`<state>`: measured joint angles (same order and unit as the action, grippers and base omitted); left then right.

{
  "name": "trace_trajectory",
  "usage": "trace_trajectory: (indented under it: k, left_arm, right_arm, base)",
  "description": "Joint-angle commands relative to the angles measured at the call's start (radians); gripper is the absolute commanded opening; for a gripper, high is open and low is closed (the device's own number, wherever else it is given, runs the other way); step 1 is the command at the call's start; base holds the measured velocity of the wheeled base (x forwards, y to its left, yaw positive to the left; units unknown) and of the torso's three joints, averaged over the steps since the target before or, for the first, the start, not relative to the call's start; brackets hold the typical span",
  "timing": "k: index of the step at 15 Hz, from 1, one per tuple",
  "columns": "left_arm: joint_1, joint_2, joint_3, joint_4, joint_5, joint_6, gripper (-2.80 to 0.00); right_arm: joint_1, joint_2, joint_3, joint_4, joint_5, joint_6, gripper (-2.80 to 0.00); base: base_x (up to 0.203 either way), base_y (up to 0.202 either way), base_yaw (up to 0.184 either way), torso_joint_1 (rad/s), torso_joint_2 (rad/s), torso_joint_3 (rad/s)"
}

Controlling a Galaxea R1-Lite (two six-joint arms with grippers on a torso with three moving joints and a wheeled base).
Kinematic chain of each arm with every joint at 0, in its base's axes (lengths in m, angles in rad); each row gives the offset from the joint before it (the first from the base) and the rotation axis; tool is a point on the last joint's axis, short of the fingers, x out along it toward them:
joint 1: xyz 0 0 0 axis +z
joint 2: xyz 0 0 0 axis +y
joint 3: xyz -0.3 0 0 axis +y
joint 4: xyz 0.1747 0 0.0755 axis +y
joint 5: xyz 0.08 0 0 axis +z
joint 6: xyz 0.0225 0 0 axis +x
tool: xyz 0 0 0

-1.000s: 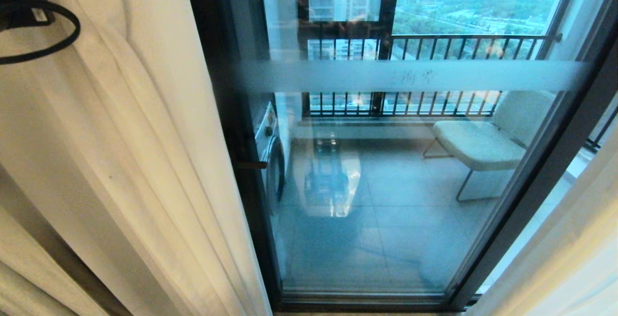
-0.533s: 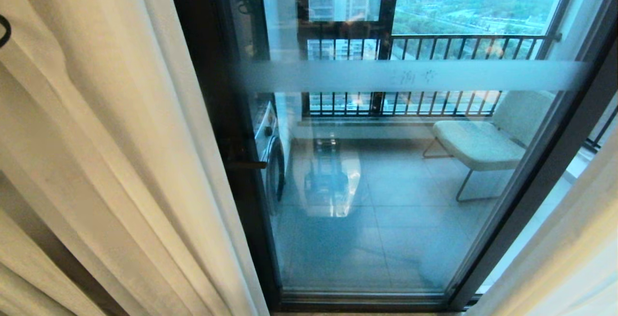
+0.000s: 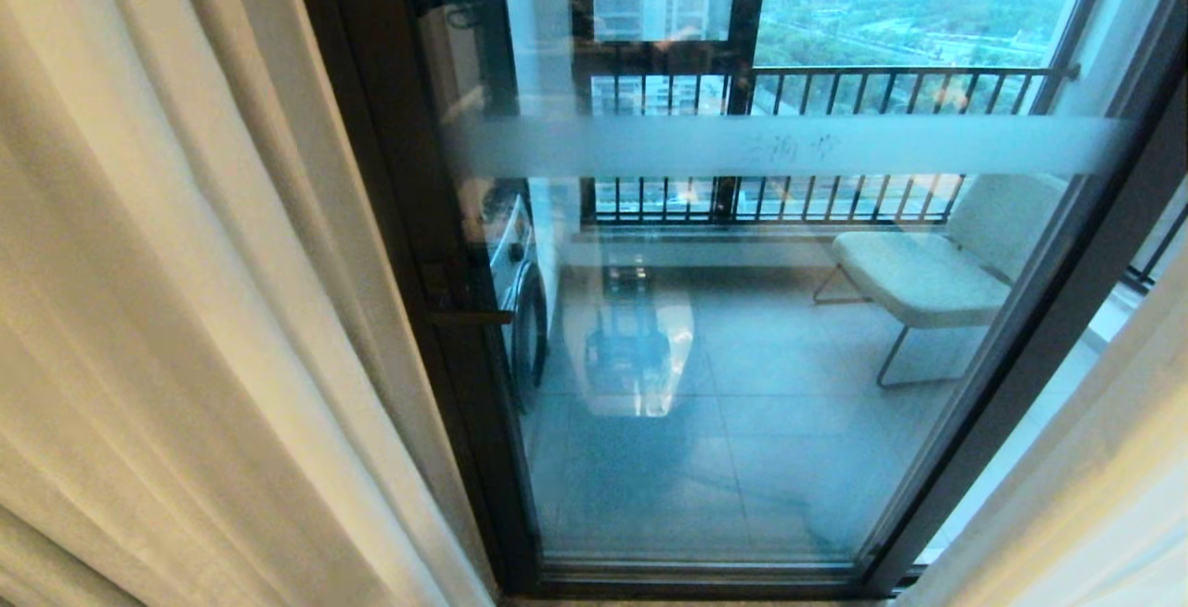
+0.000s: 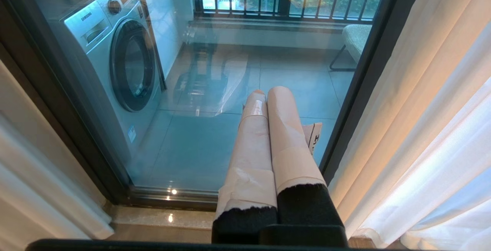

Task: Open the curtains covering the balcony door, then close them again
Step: Pull the inner curtains open on both sides

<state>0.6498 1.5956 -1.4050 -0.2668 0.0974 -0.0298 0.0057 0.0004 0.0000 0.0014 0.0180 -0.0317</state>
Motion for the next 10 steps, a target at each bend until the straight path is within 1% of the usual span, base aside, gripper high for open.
trace_trajectory:
  k: [1,4,10]
  left_arm:
    - [0.060,0.064,-0.031,0.000,-0.003,-0.001,-2.80]
    - [0.141,0.157,-0.118,0.001,-0.043,-0.002,-2.80]
    - [0.222,0.309,-0.293,0.002,-0.053,-0.002,-2.80]
  right_arm:
    - [0.000,0.000,0.000,0.000,0.001,-0.001,-2.80]
    - [0.000,0.000,0.000,0.000,0.000,-0.001,-2.80]
    - [0.000,0.000,0.000,0.000,0.000,-0.001,-2.80]
  base:
    - [0.000,0.000,0.000,0.000,0.00,0.000]
    - [0.000,0.000,0.000,0.000,0.00,0.000]
    - [0.000,0.000,0.000,0.000,0.00,0.000]
